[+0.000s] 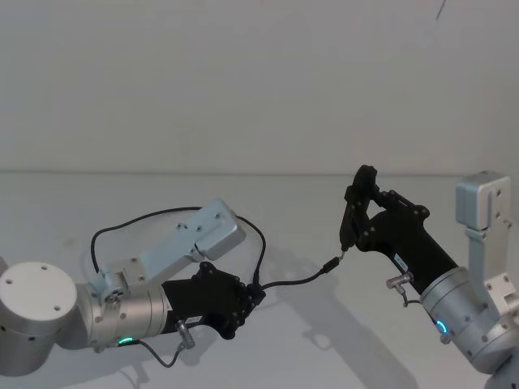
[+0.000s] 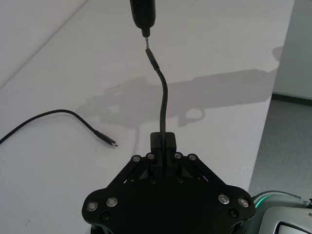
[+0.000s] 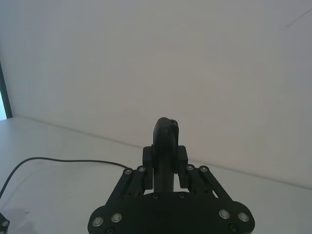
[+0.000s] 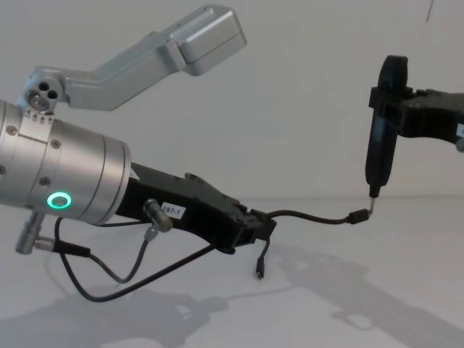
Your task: Pick up the data cable with the one hand.
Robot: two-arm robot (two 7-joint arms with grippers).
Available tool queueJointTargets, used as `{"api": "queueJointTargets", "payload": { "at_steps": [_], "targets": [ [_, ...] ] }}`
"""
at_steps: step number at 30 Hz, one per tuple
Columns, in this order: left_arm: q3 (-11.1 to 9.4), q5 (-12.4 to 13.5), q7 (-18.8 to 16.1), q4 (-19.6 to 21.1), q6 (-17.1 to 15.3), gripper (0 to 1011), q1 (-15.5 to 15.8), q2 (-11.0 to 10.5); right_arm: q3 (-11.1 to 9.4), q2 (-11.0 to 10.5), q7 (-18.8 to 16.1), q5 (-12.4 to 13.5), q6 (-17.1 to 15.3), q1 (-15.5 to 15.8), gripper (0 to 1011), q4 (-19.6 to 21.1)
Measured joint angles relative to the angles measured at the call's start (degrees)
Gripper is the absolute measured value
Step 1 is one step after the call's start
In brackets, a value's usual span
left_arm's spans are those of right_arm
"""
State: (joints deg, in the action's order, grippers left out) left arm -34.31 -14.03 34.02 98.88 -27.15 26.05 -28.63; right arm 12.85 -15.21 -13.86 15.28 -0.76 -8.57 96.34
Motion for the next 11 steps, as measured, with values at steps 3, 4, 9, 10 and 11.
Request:
{"api": "queueJointTargets", "payload": {
  "at_steps": [3,4,9,10,11],
  "targets": [
    [0.0,0.0,0.0,0.0,0.0,37,0.0,0.0,-0.1,0.1,-0.1,0.0,-0.1,0.0,279,-0.1],
    [0.0,0.0,0.0,0.0,0.0,37,0.0,0.0,-0.1,0.1,-0.1,0.1,-0.1,0.0,279,-0.1],
    [0.0,0.0,0.0,0.0,0.0,37,0.0,0.0,-0.2,0.2,-0.2,0.2,-0.3,0.0,279,-0.2],
    [0.0,0.0,0.0,0.0,0.0,37,0.0,0.0,-0.2,0.3,-0.2,0.2,-0.3,0.0,279,-0.2],
    [0.0,0.0,0.0,0.0,0.0,37,0.0,0.0,-0.2,0.3,-0.2,0.2,-0.3,-0.1,279,-0.2]
  ]
}}
